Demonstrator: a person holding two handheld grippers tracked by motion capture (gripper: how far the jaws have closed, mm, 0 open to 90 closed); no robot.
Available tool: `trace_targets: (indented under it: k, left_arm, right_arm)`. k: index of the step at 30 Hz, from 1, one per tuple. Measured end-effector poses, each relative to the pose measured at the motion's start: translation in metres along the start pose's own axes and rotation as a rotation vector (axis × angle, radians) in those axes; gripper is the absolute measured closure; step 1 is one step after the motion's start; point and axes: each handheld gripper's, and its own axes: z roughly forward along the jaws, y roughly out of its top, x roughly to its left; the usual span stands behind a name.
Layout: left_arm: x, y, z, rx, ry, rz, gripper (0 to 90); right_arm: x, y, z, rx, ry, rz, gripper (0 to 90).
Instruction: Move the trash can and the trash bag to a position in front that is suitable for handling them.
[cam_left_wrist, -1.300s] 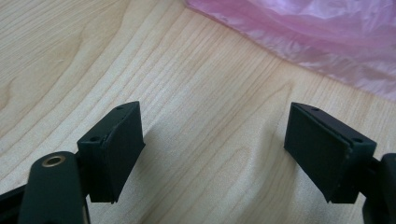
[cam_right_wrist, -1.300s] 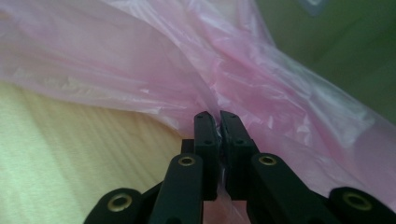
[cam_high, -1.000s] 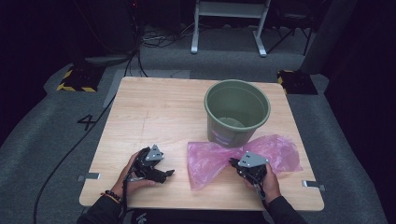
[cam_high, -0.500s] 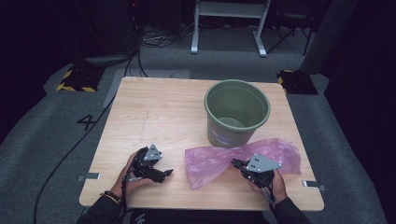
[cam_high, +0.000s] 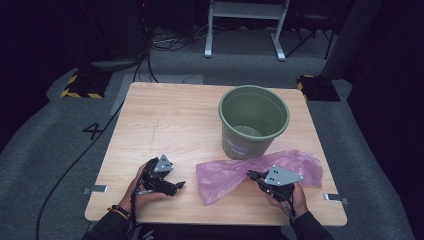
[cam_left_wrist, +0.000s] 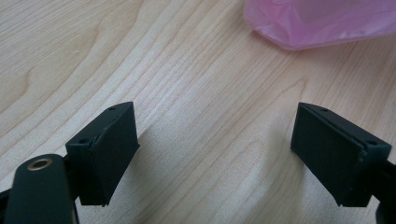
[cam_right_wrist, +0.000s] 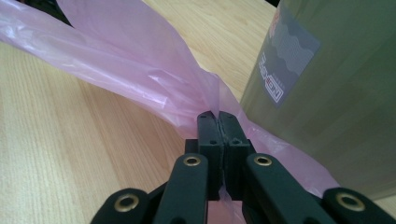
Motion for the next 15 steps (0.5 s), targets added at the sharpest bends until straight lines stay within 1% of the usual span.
trace_targets:
  k: [9,15]
  left_arm:
    - [0.0,0.0,0.0,0.001,-0.001,0.001,14.2]
    - [0.0,0.0,0.0,0.001,0.0,0.002,14.3]
  right_arm:
    - [-0.001,0.005,-0.014,-0.049,-0.009,0.007,89.6]
    - [-0.001,0.009,-0.025,-0.082,-0.019,0.001,89.7]
